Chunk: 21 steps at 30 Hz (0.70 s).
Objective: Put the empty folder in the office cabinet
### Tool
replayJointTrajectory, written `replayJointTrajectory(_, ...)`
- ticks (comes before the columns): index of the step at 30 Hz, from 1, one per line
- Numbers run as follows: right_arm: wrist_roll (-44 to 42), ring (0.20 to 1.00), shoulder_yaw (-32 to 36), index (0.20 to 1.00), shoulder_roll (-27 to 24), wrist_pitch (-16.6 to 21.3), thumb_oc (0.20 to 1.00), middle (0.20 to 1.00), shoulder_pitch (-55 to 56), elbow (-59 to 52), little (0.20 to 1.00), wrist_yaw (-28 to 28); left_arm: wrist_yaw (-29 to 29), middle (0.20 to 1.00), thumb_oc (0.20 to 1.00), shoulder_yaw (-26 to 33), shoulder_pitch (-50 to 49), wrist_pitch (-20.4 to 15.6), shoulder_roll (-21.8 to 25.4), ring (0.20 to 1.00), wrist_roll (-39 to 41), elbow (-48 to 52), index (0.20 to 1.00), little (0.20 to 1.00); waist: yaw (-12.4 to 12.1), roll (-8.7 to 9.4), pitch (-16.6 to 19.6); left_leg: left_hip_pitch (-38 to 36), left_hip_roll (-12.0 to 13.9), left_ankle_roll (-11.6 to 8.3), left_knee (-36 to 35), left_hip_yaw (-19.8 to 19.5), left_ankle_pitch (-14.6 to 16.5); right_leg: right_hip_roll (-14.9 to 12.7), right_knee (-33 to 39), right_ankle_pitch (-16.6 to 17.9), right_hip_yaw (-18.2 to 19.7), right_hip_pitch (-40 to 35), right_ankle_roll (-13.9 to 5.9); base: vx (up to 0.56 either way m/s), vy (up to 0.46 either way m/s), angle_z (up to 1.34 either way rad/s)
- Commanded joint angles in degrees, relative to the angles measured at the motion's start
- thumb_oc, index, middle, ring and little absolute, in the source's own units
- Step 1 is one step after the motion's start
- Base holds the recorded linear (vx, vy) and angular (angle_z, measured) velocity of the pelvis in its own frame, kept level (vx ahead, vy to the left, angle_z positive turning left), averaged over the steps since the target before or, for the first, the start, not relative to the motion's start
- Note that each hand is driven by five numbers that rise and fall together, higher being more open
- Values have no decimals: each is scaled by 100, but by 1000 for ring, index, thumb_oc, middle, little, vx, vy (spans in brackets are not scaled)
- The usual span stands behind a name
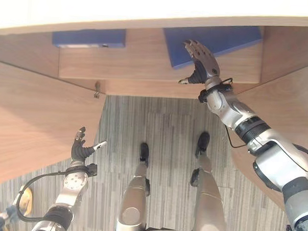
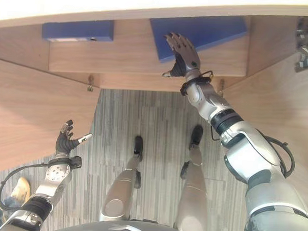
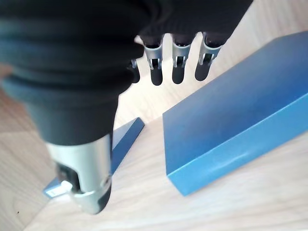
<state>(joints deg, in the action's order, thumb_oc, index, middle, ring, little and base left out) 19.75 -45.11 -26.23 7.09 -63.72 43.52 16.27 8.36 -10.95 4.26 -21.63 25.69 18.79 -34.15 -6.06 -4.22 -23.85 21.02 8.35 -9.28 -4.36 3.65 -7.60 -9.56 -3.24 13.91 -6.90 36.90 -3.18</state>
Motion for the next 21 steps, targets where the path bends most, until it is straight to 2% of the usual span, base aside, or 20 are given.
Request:
replayJointTrajectory(1,150,1000,-263,1000,89,29,1000,1000,-477,383,1000,188,210,1000,1000,211,13,-218,498,1000,-76,91,1000,1000,1,-73,10,-524,-114,58,680,-318,1247,-480,58,208,837,282,-732,-14,1,28)
replayJointTrajectory(3,121,1000,-275,1000,188,27,1000,1000,-504,477,1000,222,240,1000,1000,230,19,-212,503,1000,-76,94,1000,1000,-21,-60,0,-494,-105,57,682,-327,1243,-471,52,196,831,302,-720,-27,-28,13)
replayJointTrajectory(4,111,200,-306,200,328,20,200,200,-517,489,200,237,296,1000,1000,254,37,-184,496,1000,-67,98,1000,1000,-64,-38,-63,-454,-85,60,718,-355,1246,-434,25,173,792,341,-698,-37,-47,9)
replayJointTrajectory(9,287,200,-427,200,516,1,200,200,-476,602,200,339,337,1000,1000,240,29,-166,399,1000,-67,199,1000,1000,-124,-40,-82,-437,-19,57,688,-386,1244,-327,-2,112,726,406,-664,-18,-41,0)
replayJointTrajectory(21,642,200,-503,200,683,1,200,200,-230,501,200,445,410,1000,1000,302,-92,-205,316,1000,-155,346,1000,1000,-122,-34,23,-597,6,42,552,-331,1277,-287,28,101,706,381,-666,-1,0,-1)
